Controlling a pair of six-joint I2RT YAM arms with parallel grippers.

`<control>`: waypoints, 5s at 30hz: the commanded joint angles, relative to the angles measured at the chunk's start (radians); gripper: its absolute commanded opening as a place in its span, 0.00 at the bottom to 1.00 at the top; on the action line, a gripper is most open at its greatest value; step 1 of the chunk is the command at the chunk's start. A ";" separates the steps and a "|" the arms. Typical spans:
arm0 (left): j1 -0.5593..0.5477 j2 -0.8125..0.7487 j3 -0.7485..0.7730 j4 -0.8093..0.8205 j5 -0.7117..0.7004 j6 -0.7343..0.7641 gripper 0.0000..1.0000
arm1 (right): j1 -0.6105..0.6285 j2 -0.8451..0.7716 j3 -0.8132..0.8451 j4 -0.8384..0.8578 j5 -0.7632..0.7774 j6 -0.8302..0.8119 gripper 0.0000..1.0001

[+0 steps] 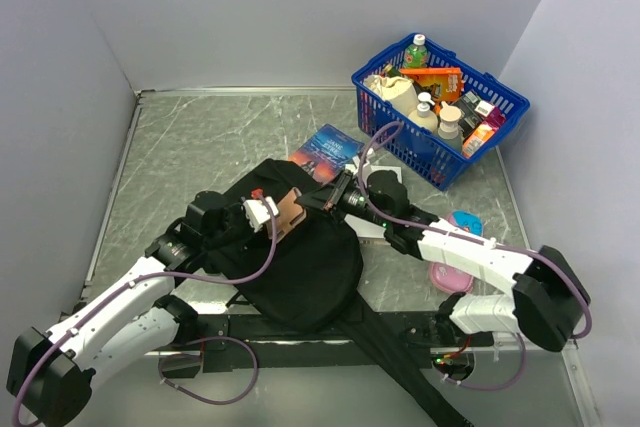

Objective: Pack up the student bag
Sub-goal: Place the personal item in the student bag.

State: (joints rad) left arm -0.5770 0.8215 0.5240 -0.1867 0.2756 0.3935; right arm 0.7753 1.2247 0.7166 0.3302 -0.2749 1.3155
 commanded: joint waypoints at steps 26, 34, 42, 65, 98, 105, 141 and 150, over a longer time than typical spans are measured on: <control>-0.007 -0.012 0.064 0.067 0.060 -0.036 0.12 | 0.032 0.044 -0.221 -0.062 -0.053 0.060 0.00; -0.007 -0.010 0.070 0.056 0.059 -0.036 0.12 | 0.033 0.101 -0.165 -0.088 -0.041 0.021 0.00; -0.007 -0.010 0.062 0.030 0.097 0.004 0.13 | 0.005 -0.002 0.022 -0.290 0.054 -0.081 0.00; -0.007 -0.013 0.073 0.070 0.117 -0.047 0.14 | 0.136 0.323 0.231 -0.224 0.099 -0.045 0.00; -0.007 -0.022 -0.013 -0.042 0.128 0.056 0.26 | 0.131 0.217 0.227 -0.554 0.149 -0.299 0.57; -0.007 -0.010 -0.067 0.004 0.062 0.085 0.37 | 0.107 0.286 0.193 -0.424 0.057 -0.249 0.54; -0.009 0.070 -0.090 0.224 -0.184 0.128 0.01 | 0.107 0.410 0.168 -0.278 0.016 -0.222 0.39; -0.009 0.051 0.087 0.086 -0.031 -0.051 0.01 | 0.120 0.479 0.288 -0.304 0.048 -0.252 0.16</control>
State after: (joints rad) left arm -0.5842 0.8940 0.5091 -0.1150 0.1539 0.4435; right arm 0.8837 1.6749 0.9184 0.0036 -0.2516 1.0790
